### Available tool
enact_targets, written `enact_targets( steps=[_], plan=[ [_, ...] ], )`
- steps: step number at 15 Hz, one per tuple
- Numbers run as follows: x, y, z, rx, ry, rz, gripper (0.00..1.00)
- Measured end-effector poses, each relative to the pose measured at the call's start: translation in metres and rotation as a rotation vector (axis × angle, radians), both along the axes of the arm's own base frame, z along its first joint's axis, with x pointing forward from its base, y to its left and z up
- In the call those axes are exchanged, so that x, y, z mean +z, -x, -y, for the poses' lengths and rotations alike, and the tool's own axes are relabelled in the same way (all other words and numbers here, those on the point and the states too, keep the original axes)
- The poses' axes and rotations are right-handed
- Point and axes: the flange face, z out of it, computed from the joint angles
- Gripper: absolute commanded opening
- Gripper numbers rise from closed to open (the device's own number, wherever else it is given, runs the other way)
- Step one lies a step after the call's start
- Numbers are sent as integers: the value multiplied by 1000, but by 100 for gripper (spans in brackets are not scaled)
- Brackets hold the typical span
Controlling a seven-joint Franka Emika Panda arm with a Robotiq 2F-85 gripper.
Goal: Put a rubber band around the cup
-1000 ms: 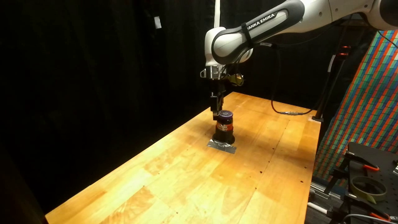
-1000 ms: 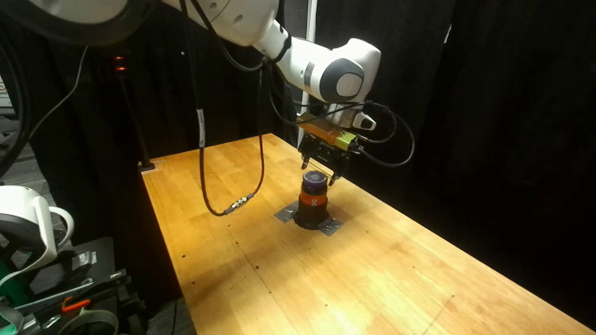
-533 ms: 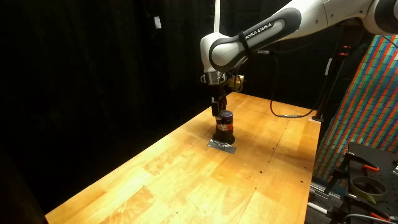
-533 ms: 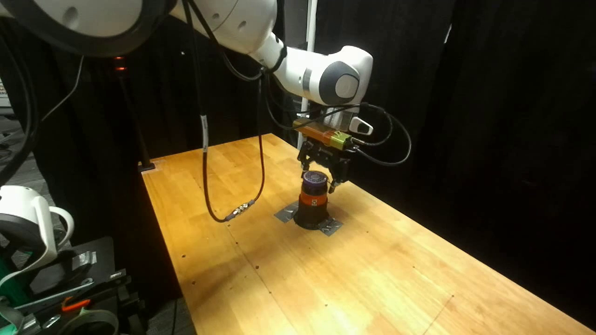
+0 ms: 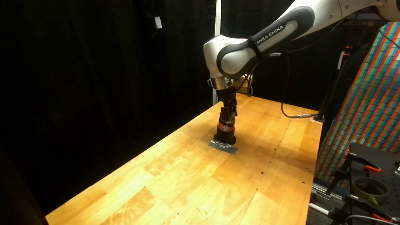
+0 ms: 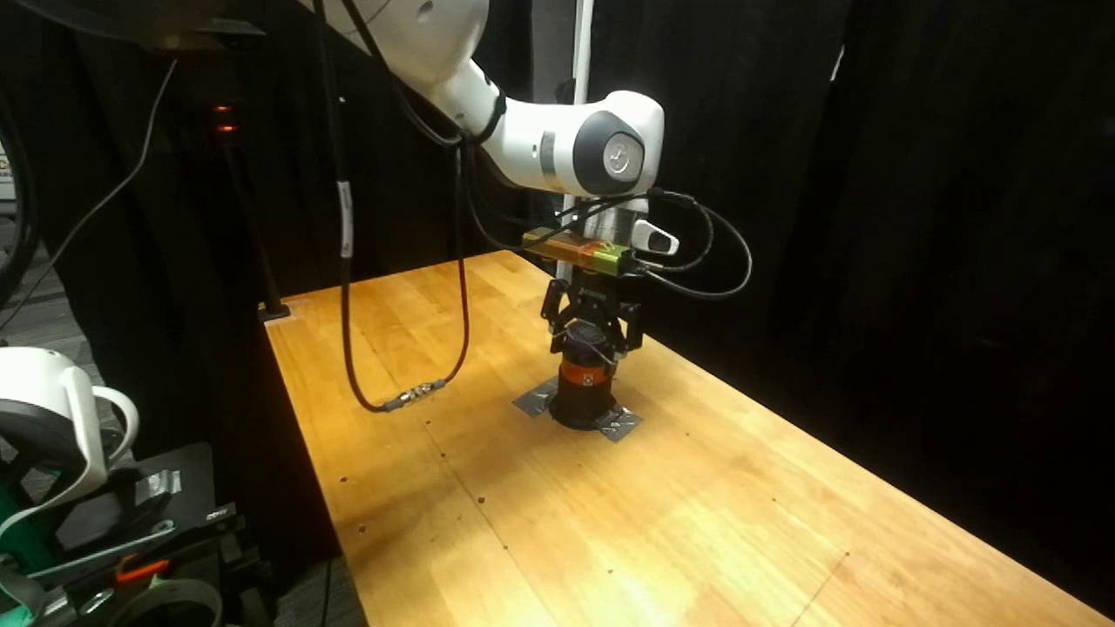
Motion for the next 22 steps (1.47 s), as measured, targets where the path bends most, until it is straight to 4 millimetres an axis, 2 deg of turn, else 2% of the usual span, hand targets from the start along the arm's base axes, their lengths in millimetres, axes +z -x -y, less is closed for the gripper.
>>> enact_targets(
  steps=[5, 6, 7, 11, 14, 18, 19, 20, 22],
  plan=[
    [1, 32, 16, 15, 0, 61, 100],
    [-1, 38, 19, 18, -7, 85, 75],
    [-2, 44, 22, 22, -16, 116, 74],
    [-8, 66, 32, 62, -36, 327, 42],
    [-9, 93, 39, 89, -54, 481, 20],
    [-17, 140, 57, 153, -87, 659, 11],
    [-20, 150, 64, 172, -96, 694, 16],
    [-21, 157, 72, 187, -105, 733, 15],
    [-13, 160, 90, 198, -114, 825, 16]
  ],
)
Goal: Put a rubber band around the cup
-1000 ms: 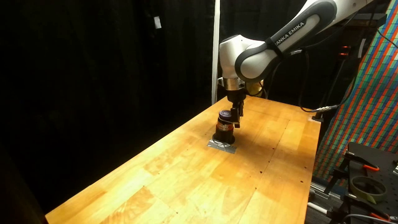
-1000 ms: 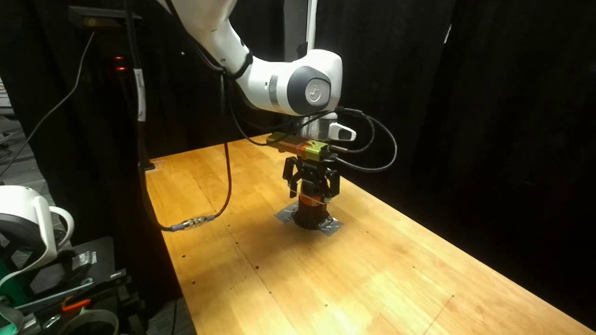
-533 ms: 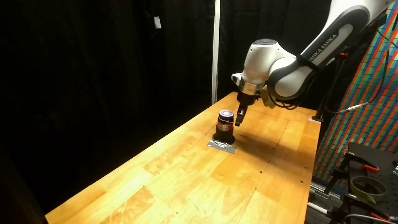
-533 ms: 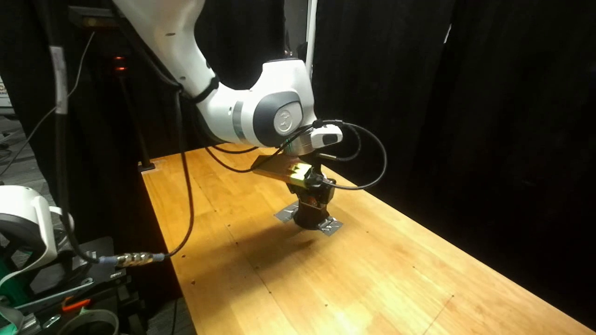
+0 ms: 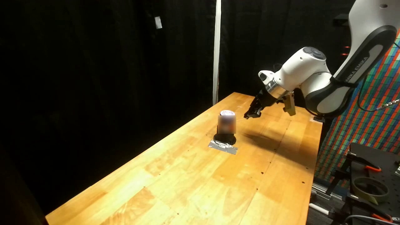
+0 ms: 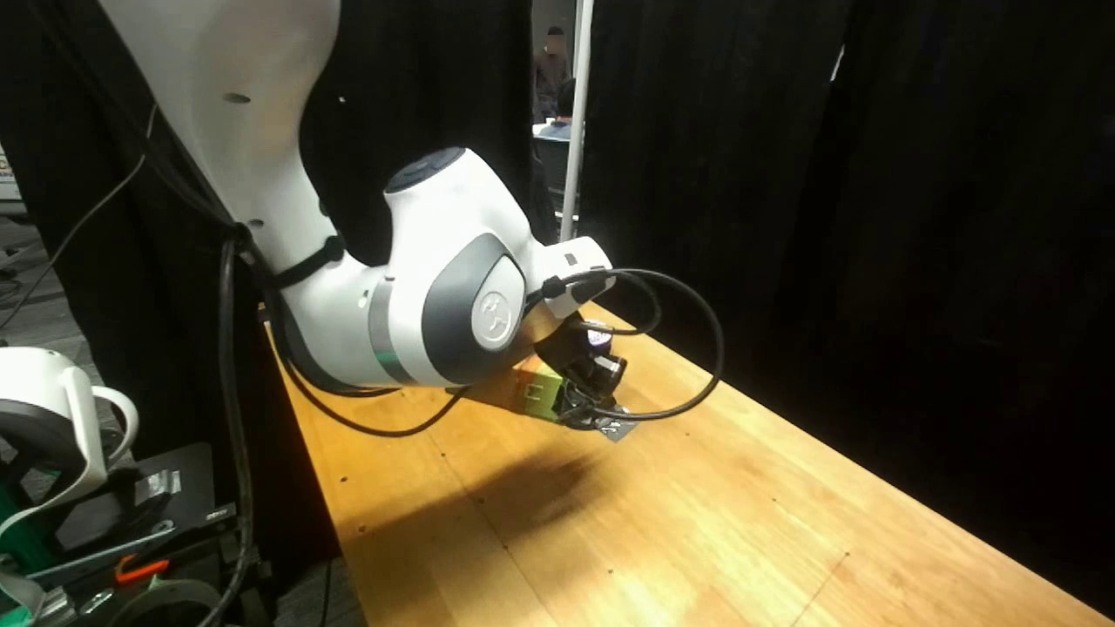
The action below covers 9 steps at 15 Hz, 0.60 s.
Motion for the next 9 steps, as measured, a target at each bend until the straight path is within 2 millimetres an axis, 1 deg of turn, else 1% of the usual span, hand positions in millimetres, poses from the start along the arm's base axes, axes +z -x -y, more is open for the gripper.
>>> enact_targets(
  steps=[2, 3, 4, 5, 8, 9],
  plan=[
    [5, -1, 11, -11, -7, 108, 15],
    [3, 2, 9, -13, -7, 156, 14],
    [-4, 8, 4, -9, -11, 189, 14],
    [-16, 17, -5, 1, -20, 211, 13],
    [-56, 46, -30, 27, -40, 267, 15],
    [-65, 54, -37, 39, -46, 298, 14]
  ],
)
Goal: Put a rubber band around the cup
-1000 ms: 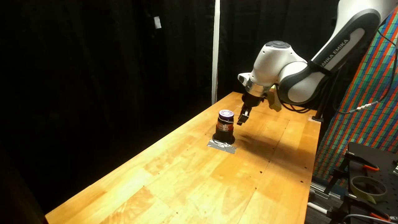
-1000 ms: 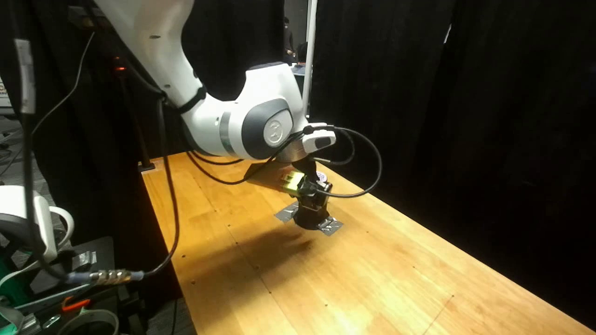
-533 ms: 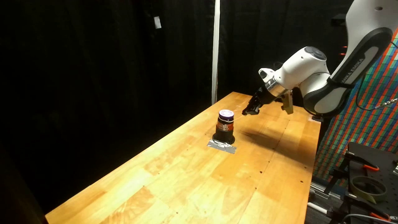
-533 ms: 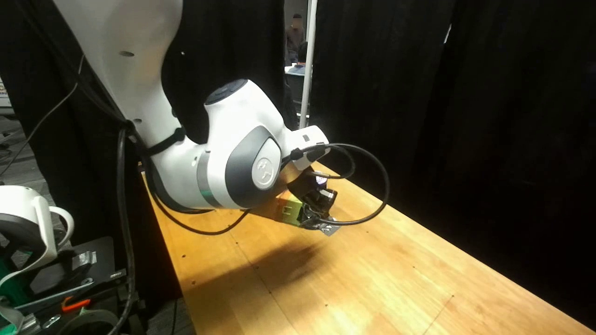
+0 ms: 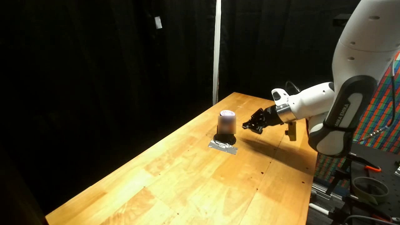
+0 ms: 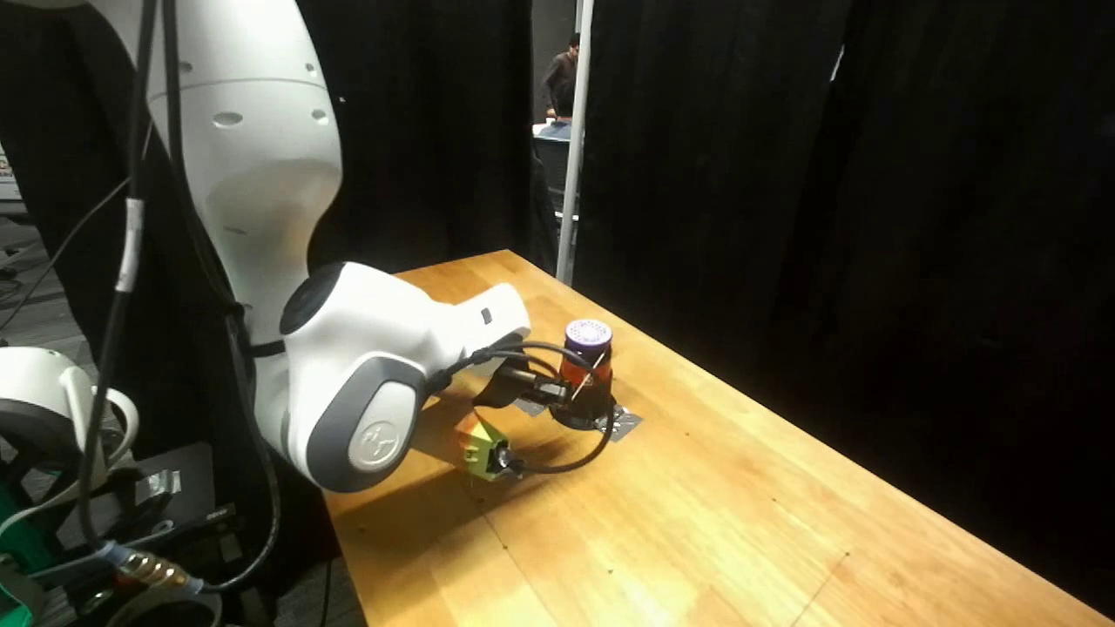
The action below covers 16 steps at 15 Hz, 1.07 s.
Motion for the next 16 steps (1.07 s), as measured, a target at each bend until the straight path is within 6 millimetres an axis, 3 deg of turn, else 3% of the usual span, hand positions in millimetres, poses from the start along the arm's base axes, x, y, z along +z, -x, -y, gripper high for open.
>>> enact_targets(
  steps=[3, 4, 7, 9, 10, 11, 13, 14, 15, 16],
  plan=[
    [-12, 20, -12, 23, -21, 143, 13],
    [-14, 18, -15, 19, -19, 154, 13],
    [5, -18, -30, 6, -13, 222, 15],
    [7, -13, -35, -10, -7, 266, 14],
    [11, -17, -38, -23, 1, 272, 40],
    [17, -21, -41, -38, 5, 285, 13],
    [13, -13, -44, -61, 6, 303, 18],
    [9, -11, -45, -71, 4, 308, 26],
    [12, -17, -48, -85, 5, 315, 13],
    [12, -15, -50, -97, 7, 321, 13]
  ],
)
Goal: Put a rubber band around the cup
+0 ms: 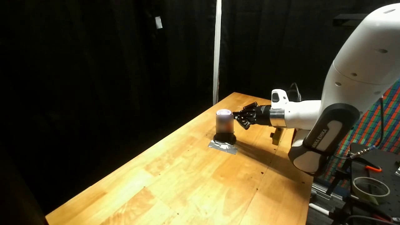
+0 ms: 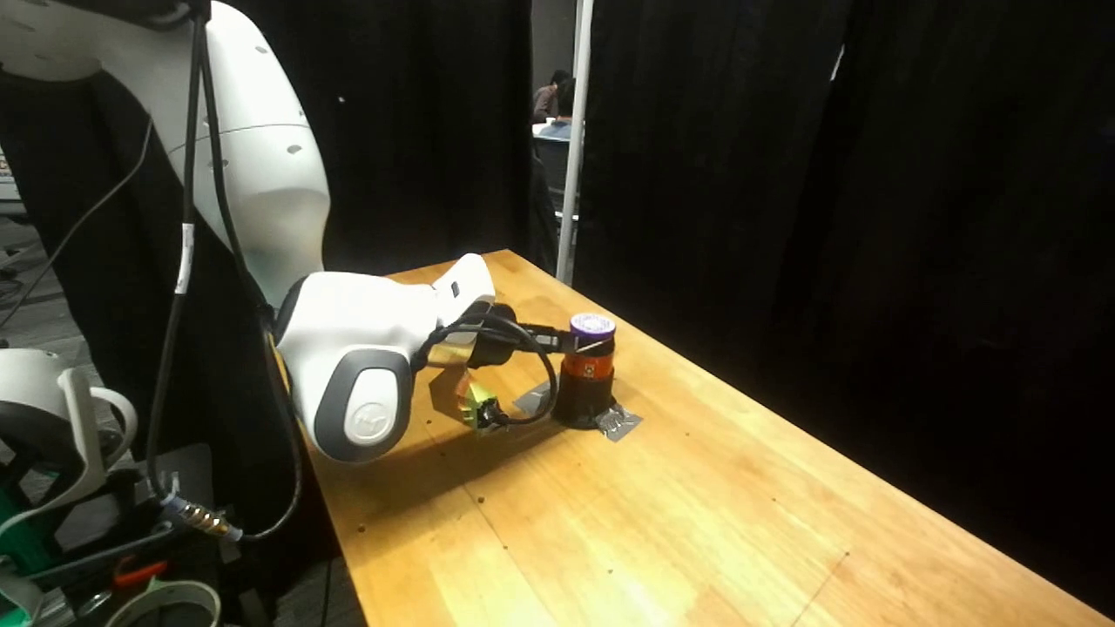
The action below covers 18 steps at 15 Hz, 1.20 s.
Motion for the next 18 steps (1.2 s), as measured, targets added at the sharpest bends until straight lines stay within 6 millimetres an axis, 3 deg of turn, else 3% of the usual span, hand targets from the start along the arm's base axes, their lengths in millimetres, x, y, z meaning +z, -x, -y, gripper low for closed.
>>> enact_targets(
  steps=[2, 3, 7, 8, 10, 14, 18],
  plan=[
    [-7, 10, -2, -16, 6, 36, 1],
    [-2, 7, -6, -23, 10, 55, 4],
    [26, 8, -28, -24, 1, 200, 1],
    [29, 13, -32, -15, 0, 243, 28],
    [25, 22, -32, -26, -6, 263, 27],
    [20, 42, -15, -20, 26, 203, 56],
    [58, 47, 17, -65, 108, -28, 87]
  ],
)
